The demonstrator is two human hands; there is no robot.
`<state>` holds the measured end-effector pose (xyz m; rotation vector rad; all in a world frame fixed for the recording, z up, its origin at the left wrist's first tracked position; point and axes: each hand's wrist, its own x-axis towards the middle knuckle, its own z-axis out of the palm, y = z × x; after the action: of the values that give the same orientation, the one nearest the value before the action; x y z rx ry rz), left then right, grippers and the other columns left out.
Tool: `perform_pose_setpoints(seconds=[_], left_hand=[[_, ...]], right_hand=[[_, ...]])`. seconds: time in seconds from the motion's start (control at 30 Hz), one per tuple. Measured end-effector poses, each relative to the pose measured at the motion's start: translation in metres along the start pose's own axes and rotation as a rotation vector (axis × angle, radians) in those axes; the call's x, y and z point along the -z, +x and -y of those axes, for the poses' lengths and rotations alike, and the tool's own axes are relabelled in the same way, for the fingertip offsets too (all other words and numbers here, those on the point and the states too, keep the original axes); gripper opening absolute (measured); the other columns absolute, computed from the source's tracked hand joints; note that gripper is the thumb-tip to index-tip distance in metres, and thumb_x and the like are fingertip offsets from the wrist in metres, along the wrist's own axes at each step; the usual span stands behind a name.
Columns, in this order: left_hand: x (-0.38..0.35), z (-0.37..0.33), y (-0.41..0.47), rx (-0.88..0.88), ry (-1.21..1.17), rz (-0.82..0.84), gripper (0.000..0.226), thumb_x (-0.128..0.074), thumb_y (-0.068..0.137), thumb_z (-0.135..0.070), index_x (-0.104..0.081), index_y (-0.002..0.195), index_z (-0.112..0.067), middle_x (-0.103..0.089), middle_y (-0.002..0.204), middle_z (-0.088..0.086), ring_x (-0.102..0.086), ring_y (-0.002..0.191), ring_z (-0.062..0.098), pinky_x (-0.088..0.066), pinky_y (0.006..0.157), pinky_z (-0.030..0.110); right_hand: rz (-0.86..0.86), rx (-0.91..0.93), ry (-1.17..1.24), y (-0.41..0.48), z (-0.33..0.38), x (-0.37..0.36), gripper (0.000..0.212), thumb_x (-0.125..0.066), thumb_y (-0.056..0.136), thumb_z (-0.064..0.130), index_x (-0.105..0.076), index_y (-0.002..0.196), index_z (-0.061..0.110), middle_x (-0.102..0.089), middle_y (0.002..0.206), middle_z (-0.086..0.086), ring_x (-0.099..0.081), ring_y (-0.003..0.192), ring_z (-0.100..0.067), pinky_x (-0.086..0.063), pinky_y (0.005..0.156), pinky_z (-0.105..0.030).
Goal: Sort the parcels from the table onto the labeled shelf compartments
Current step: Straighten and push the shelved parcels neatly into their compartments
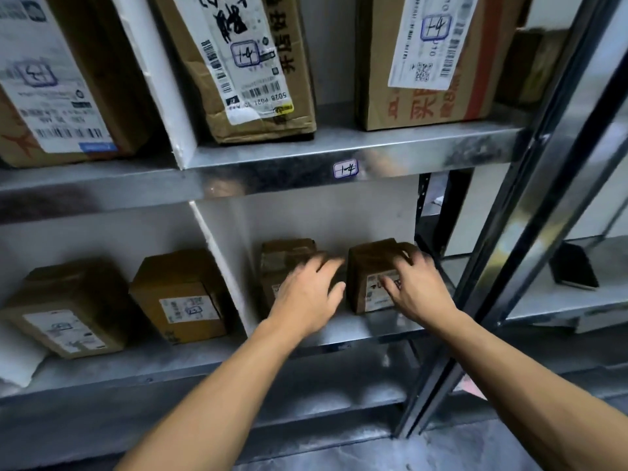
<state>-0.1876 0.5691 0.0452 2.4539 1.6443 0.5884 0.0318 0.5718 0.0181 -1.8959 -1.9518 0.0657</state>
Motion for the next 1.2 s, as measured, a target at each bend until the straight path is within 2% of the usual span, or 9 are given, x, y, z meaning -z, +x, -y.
perform_pose_setpoints(seconds=[0.1, 0.27, 0.43, 0.57, 0.67, 0.73, 0.87, 1.03, 1.2], left_hand=[[-0.016, -0.021, 0.018, -0.006, -0.043, 0.022, 0.049, -0.051, 0.096, -0.037, -0.043, 0.144, -0.028, -0.042, 0.149, 0.003, -0.045, 0.131, 0.029, -0.037, 0.11, 0.042], [-0.039, -0.042, 0.04, 0.024, -0.108, 0.056, 0.053, -0.053, 0.097, -0.033, -0.04, 0.148, -0.028, -0.034, 0.153, 0.004, -0.04, 0.136, 0.027, -0.034, 0.113, 0.036], [-0.057, -0.044, 0.046, 0.101, -0.173, 0.082, 0.052, -0.054, 0.097, -0.029, -0.041, 0.147, -0.022, -0.03, 0.152, 0.002, -0.045, 0.131, 0.025, -0.03, 0.112, 0.028], [-0.064, -0.044, 0.051, 0.086, -0.182, 0.044, 0.044, -0.057, 0.096, -0.022, -0.051, 0.139, -0.014, -0.038, 0.147, 0.008, -0.047, 0.129, 0.025, -0.03, 0.11, 0.024], [-0.071, -0.043, 0.054, 0.053, -0.204, 0.024, 0.042, -0.061, 0.093, -0.019, -0.056, 0.134, -0.011, -0.042, 0.144, 0.01, -0.05, 0.127, 0.025, -0.03, 0.109, 0.022], [-0.076, -0.046, 0.056, 0.036, -0.219, 0.011, 0.041, -0.063, 0.092, -0.017, -0.058, 0.132, -0.01, -0.044, 0.143, 0.011, -0.05, 0.126, 0.024, -0.029, 0.109, 0.021], [-0.083, -0.052, 0.058, 0.033, -0.246, -0.012, 0.041, -0.064, 0.089, -0.014, -0.06, 0.129, -0.008, -0.047, 0.14, 0.012, -0.05, 0.127, 0.026, -0.03, 0.111, 0.023], [-0.074, -0.05, 0.055, 0.027, -0.234, -0.009, 0.042, -0.062, 0.091, -0.021, -0.059, 0.132, -0.01, -0.046, 0.141, 0.011, -0.048, 0.129, 0.027, -0.034, 0.113, 0.03], [-0.038, -0.031, 0.044, 0.06, -0.167, -0.134, 0.046, -0.053, 0.088, -0.033, -0.061, 0.13, -0.016, -0.049, 0.142, 0.008, -0.046, 0.131, 0.027, -0.039, 0.11, 0.037]], right_hand=[[0.085, -0.003, 0.051, 0.011, -0.022, 0.0, 0.055, -0.062, 0.095, 0.033, -0.047, 0.147, 0.024, -0.04, 0.149, -0.019, -0.041, 0.133, -0.044, -0.04, 0.111, -0.05], [0.158, 0.047, 0.183, 0.021, -0.045, -0.004, 0.055, -0.064, 0.095, 0.023, -0.048, 0.147, 0.025, -0.037, 0.152, -0.017, -0.039, 0.139, -0.039, -0.033, 0.117, -0.045], [0.14, 0.029, 0.331, 0.016, -0.049, -0.009, 0.047, -0.06, 0.098, 0.018, -0.052, 0.144, 0.019, -0.048, 0.139, -0.017, -0.051, 0.127, -0.035, -0.035, 0.108, -0.031], [0.087, 0.006, 0.391, 0.015, -0.05, -0.013, 0.044, -0.063, 0.096, 0.016, -0.057, 0.14, 0.018, -0.054, 0.133, -0.017, -0.056, 0.12, -0.035, -0.038, 0.103, -0.028], [0.06, -0.01, 0.434, 0.01, -0.054, -0.012, 0.041, -0.066, 0.095, 0.014, -0.06, 0.135, 0.014, -0.057, 0.127, -0.017, -0.058, 0.116, -0.035, -0.03, 0.098, -0.013], [0.045, -0.021, 0.45, 0.006, -0.057, -0.01, 0.039, -0.066, 0.095, 0.016, -0.06, 0.134, 0.014, -0.056, 0.127, -0.017, -0.058, 0.115, -0.034, -0.028, 0.096, -0.01], [0.008, -0.065, 0.458, 0.004, -0.057, -0.01, 0.039, -0.064, 0.096, 0.017, -0.06, 0.134, 0.013, -0.054, 0.131, -0.017, -0.055, 0.119, -0.033, -0.03, 0.098, -0.015], [0.014, -0.074, 0.401, 0.004, -0.048, -0.006, 0.043, -0.062, 0.097, 0.024, -0.055, 0.139, 0.018, -0.041, 0.149, -0.015, -0.043, 0.136, -0.035, -0.036, 0.111, -0.038], [-0.048, 0.069, 0.309, 0.017, -0.03, 0.0, 0.04, -0.067, 0.092, 0.022, -0.061, 0.131, 0.014, -0.048, 0.143, -0.018, -0.047, 0.131, -0.04, -0.041, 0.111, -0.049]])
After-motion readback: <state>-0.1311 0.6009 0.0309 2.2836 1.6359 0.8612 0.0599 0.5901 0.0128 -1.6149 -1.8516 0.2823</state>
